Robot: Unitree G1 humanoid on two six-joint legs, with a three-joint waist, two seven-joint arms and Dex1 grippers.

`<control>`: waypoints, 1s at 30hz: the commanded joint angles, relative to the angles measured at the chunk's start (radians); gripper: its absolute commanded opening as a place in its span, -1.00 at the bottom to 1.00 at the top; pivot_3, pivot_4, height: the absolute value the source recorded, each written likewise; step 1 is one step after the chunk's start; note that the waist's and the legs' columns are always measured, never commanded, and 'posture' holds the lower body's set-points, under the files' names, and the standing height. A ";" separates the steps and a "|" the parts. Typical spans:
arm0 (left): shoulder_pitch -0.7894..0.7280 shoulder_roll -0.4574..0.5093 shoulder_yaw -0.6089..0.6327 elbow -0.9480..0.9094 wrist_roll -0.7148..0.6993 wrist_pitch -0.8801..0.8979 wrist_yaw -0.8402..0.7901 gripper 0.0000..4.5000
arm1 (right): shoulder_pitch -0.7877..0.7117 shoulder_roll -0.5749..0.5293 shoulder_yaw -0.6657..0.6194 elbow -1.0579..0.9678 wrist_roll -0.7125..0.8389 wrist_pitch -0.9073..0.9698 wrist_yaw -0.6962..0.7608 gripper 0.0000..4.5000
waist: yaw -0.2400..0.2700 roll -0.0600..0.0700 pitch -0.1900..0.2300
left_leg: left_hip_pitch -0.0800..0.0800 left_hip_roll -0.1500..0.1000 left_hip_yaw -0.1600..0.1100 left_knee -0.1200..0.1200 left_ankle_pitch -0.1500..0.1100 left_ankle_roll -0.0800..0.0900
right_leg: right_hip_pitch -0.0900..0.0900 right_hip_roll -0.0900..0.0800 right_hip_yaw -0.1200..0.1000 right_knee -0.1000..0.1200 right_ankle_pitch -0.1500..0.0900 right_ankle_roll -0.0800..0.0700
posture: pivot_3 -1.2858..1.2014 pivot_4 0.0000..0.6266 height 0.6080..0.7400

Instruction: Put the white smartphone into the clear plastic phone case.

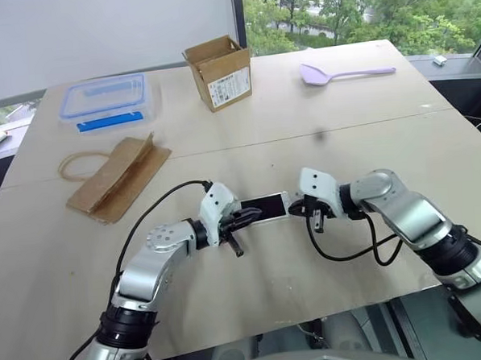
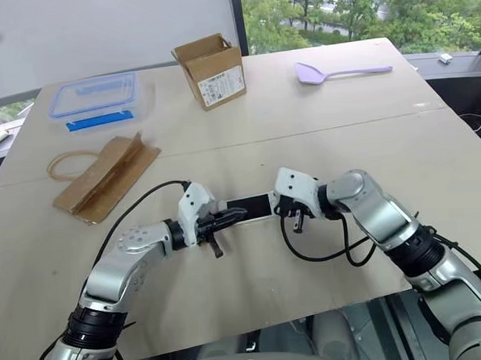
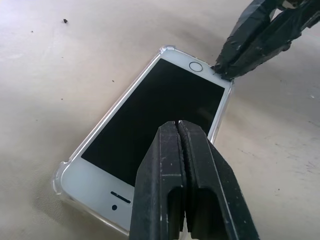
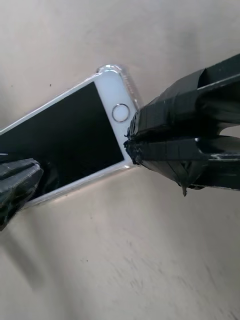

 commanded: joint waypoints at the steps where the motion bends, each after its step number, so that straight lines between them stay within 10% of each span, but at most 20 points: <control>1: 0.022 0.007 -0.002 -0.010 0.004 -0.008 0.002 -0.97 | 0.027 0.008 0.075 0.093 -0.043 0.035 0.004 -0.99 | 0.000 -0.001 -0.001 | 0.000 0.000 0.000 0.000 0.000 0.000 | 0.000 0.000 0.000 0.000 0.000 -0.001 | 0.03 -0.52 1.00; 17: 0.022 0.000 -0.012 0.021 0.015 -0.054 -0.001 -0.97 | -0.041 0.085 0.177 0.261 -0.105 0.100 0.042 -0.99 | -0.002 -0.002 -0.021 | 0.004 0.001 0.001 0.000 0.000 0.000 | 0.001 0.001 0.002 0.003 -0.002 -0.003 | 0.03 -0.52 1.00; 26: 0.020 -0.133 0.171 -0.022 -0.159 -0.087 0.080 -0.97 | 0.194 0.210 -0.301 0.013 0.094 -0.249 -0.179 -0.99 | 0.003 -0.002 -0.011 | 0.000 0.000 0.000 0.001 0.000 0.000 | -0.001 0.001 0.003 0.003 0.000 -0.001 | 0.03 -0.52 1.00; 30: 0.010 -0.160 0.251 -0.046 -0.259 -0.050 0.107 -0.27 | 0.254 0.215 -0.420 -0.104 0.190 -0.204 -0.209 -0.43 | 0.001 0.000 0.003 | -0.004 0.000 0.002 0.002 0.000 0.000 | -0.005 0.001 0.005 0.003 0.001 0.000 | 0.03 -0.52 1.00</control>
